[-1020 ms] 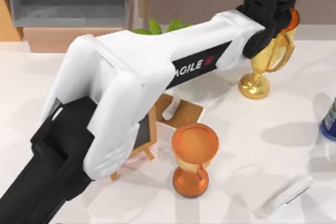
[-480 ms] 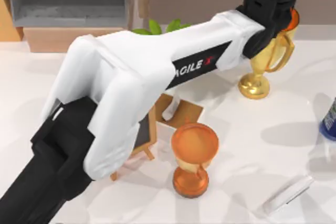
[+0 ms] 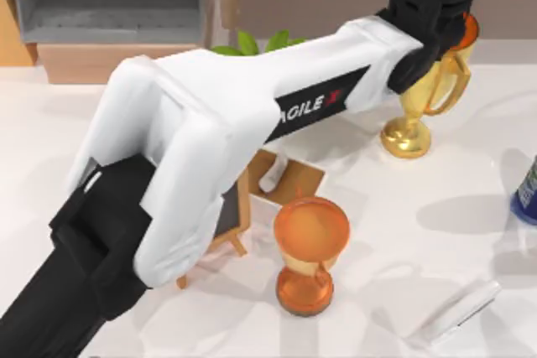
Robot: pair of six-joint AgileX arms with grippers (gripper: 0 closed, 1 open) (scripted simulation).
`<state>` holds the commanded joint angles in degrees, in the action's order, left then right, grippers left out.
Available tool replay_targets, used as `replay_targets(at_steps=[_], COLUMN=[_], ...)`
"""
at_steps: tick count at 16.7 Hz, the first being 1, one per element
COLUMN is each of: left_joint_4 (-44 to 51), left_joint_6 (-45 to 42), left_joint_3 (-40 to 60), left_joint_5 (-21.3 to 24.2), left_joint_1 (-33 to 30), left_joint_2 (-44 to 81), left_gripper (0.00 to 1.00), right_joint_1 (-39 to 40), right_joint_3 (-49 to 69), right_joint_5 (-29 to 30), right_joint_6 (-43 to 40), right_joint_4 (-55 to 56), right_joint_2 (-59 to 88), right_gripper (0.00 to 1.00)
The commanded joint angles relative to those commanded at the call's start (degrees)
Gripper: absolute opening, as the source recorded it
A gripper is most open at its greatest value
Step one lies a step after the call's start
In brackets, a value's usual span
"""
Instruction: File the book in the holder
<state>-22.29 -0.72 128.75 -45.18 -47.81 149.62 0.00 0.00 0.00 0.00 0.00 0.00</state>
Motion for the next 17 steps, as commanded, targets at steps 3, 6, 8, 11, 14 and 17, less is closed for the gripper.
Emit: replay_targets(at_steps=[3, 6, 8, 11, 14, 17], left_joint_4=[0.0, 0.0, 0.0, 1.0, 2.1, 2.9], left_joint_6=[0.0, 0.0, -0.1, -0.1, -0.1, -0.1], left_joint_3=[0.0, 0.0, 0.0, 0.8, 1.8, 2.4], left_joint_5=[0.0, 0.0, 0.0, 0.0, 0.0, 0.0], left_joint_1=[0.0, 0.0, -0.3, -0.3, -0.3, -0.3], left_joint_2=[0.0, 0.0, -0.1, -0.2, -0.4, -0.6], left_gripper=[0.00, 0.00, 0.00, 0.00, 0.00, 0.00], right_joint_1=[0.0, 0.0, 0.0, 0.0, 0.0, 0.0], right_joint_3=[0.0, 0.0, 0.0, 0.0, 0.0, 0.0], right_joint_5=[0.0, 0.0, 0.0, 0.0, 0.0, 0.0], right_joint_6=[0.0, 0.0, 0.0, 0.0, 0.0, 0.0], right_joint_4=[0.0, 0.0, 0.0, 0.0, 0.0, 0.0], right_joint_2=[0.0, 0.0, 0.0, 0.0, 0.0, 0.0], right_gripper=[1.00, 1.00, 1.00, 1.00, 1.00, 1.00])
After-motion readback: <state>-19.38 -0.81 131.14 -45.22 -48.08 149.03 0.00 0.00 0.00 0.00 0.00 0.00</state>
